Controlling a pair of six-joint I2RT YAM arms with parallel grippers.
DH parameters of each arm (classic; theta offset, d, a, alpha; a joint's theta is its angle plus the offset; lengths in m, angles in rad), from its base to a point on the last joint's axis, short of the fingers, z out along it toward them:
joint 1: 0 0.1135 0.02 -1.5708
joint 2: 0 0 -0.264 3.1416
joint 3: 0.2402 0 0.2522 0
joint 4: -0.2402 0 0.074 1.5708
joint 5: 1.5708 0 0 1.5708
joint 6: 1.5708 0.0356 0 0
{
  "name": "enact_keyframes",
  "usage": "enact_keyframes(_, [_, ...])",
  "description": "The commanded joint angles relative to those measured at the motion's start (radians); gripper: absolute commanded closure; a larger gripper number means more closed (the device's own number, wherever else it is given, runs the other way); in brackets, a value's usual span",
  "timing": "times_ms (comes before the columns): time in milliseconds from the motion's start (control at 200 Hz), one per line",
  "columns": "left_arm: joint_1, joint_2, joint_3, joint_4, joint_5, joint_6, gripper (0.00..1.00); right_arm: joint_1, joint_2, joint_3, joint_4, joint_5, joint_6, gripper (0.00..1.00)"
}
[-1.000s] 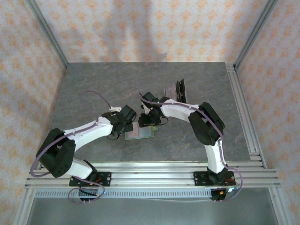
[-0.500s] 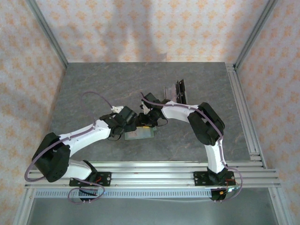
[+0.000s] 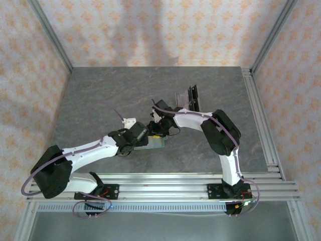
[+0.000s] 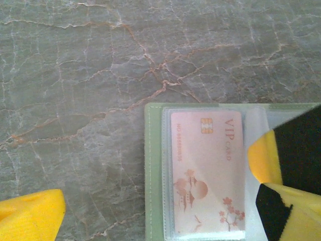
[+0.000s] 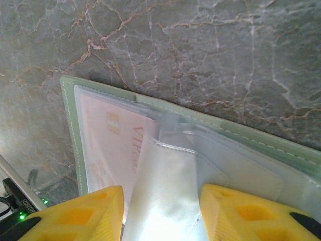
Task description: Put the credit cards into the card holder
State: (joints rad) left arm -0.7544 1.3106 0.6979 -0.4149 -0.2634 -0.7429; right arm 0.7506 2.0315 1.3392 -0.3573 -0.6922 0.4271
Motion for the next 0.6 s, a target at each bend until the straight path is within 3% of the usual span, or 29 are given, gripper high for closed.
enact_keyframes(0, [-0.074,-0.029,-0.032,0.061,0.039,-0.004,0.0,0.007,0.007,-0.029,0.02,0.016,0.036,0.54])
enact_keyframes(160, [-0.091,-0.097,-0.074,0.038,-0.042,-0.062,0.0,0.006,0.006,-0.035,0.025,0.013,0.036,0.54])
enact_keyframes(596, [-0.094,-0.032,-0.084,0.136,0.055,-0.003,0.0,0.004,0.004,-0.042,0.031,0.013,0.038,0.54])
